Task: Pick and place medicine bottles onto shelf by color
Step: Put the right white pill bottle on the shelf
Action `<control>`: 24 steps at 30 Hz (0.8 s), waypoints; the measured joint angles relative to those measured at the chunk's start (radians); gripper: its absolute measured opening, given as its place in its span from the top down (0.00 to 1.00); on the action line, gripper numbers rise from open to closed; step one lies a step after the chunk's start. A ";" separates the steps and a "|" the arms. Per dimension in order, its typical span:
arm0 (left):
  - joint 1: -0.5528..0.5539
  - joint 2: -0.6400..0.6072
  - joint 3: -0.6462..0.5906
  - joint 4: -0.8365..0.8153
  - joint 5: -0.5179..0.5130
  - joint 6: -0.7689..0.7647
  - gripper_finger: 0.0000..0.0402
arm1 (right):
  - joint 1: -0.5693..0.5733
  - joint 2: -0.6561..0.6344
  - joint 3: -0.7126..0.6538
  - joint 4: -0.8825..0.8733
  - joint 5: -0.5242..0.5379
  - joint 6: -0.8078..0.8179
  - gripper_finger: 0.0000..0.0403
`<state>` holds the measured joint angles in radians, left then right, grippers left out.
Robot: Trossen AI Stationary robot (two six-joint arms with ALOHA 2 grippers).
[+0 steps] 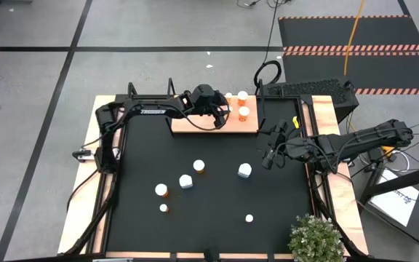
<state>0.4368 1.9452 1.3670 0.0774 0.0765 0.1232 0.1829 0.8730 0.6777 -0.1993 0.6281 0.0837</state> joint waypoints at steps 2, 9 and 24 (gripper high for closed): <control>-0.010 -0.041 0.000 -0.029 0.000 0.007 0.55 | 0.000 0.000 0.000 0.000 0.000 0.001 0.30; -0.059 -0.221 0.001 -0.191 0.000 0.033 0.55 | 0.000 0.000 0.000 0.001 -0.003 0.032 0.30; -0.176 -0.496 -0.096 -0.483 -0.051 0.010 0.55 | 0.002 0.004 0.000 0.008 -0.106 0.149 0.30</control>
<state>0.2610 1.4491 1.2713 -0.4060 0.0250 0.1335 0.1848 0.8772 0.6778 -0.1913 0.5220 0.2324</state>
